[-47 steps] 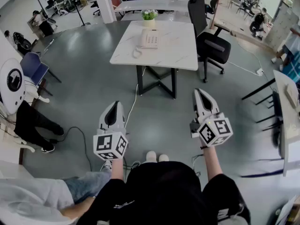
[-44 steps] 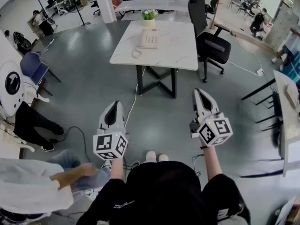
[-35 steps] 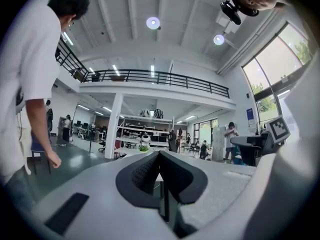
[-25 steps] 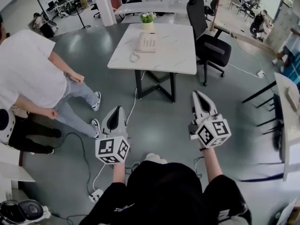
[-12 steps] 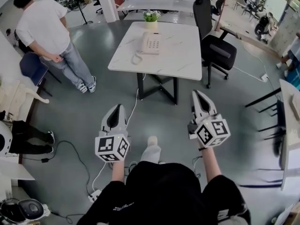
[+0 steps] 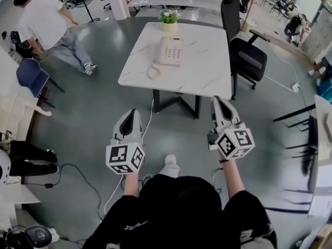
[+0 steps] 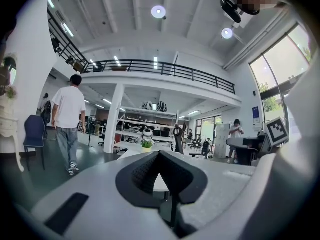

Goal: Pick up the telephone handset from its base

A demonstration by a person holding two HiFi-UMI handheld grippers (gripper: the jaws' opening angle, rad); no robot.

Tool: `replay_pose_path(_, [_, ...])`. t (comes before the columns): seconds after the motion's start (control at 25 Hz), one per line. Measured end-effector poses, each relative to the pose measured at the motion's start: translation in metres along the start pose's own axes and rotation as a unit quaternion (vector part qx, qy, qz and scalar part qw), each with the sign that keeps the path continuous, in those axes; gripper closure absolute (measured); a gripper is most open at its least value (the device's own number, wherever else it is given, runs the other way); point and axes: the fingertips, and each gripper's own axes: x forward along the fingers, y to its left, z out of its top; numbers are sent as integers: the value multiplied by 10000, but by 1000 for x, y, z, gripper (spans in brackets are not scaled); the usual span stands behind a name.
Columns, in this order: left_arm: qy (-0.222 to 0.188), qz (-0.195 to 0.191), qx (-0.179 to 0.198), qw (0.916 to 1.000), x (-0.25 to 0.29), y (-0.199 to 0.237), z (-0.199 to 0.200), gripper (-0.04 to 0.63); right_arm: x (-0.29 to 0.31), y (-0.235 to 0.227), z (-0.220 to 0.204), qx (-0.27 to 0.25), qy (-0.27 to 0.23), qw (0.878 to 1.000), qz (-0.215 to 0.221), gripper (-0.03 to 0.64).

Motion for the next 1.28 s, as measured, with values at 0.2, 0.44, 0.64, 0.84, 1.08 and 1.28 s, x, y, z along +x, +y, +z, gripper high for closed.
replay_pose_path(0.2, [31, -137, -18, 9999, 43, 17, 3, 597, 42, -8, -4, 20, 29, 10000, -52, 626])
replay_pose_path(0.44, [45, -305, -19, 9995, 82, 33, 7, 597, 82, -17, -7, 6, 25, 9999, -161, 626])
replay_pose_path(0.64, [81, -362, -27, 9993, 107, 47, 4, 597, 110, -16, -14, -41, 36, 9999, -133, 626])
replay_pose_path(0.84, [202, -403, -50, 9990, 124, 55, -2, 597, 132, -22, -21, -13, 108, 9998, -146, 626])
replay_pose_path(1.08, [291, -270, -72, 9992, 142, 71, -8, 597, 159, -32, -27, 47, 165, 9998, -136, 626])
replay_pose_path(1.28, [351, -147, -157, 9992, 172, 83, -14, 597, 190, -48, -34, 42, 275, 9996, -92, 626])
